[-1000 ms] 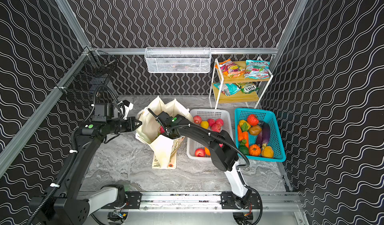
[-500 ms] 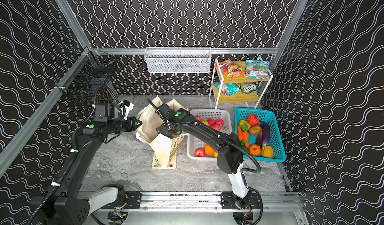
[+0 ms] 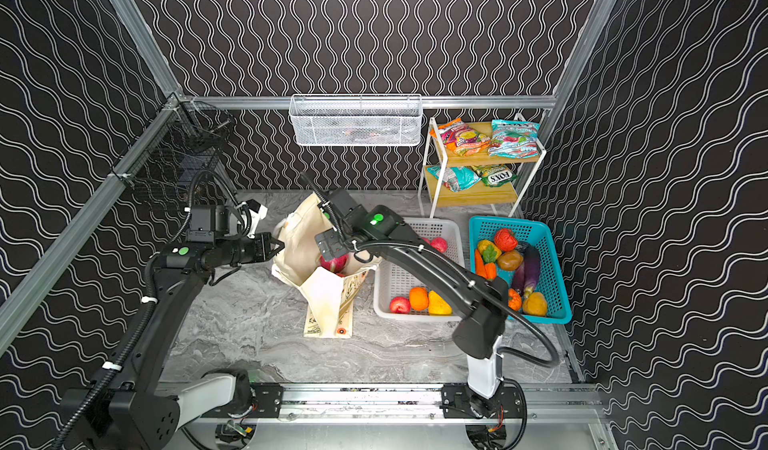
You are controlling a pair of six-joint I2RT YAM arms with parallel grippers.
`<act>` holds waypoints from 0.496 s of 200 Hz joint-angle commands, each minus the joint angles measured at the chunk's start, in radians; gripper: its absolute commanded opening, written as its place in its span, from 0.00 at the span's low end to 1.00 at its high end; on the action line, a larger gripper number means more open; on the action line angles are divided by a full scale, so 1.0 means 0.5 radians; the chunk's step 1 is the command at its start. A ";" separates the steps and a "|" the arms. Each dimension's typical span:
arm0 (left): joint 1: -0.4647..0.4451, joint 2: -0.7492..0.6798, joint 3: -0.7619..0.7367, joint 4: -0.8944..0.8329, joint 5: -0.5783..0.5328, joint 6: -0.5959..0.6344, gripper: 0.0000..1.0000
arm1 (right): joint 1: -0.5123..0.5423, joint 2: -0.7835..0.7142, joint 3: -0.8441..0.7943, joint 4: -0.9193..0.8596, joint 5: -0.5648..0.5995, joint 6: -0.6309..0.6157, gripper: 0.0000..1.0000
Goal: Place the food into the grocery bag and tie it
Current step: 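Lift the right gripper out of the tote and move toward the teal basket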
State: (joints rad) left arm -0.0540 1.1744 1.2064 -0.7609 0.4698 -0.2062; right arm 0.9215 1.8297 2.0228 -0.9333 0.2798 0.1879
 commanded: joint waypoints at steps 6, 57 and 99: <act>0.001 -0.009 0.012 -0.029 -0.025 0.026 0.00 | -0.041 -0.159 -0.023 0.093 0.263 -0.038 0.99; 0.001 -0.041 -0.060 -0.007 -0.035 -0.001 0.00 | -0.619 -0.673 -0.560 0.238 0.295 0.054 0.98; 0.001 0.003 -0.065 -0.006 -0.019 0.033 0.00 | -1.352 -0.932 -1.049 0.494 0.148 0.200 0.98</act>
State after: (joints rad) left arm -0.0540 1.1614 1.1694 -0.7494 0.4503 -0.2066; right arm 0.3927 1.4025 1.5845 -0.7872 0.3965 0.2192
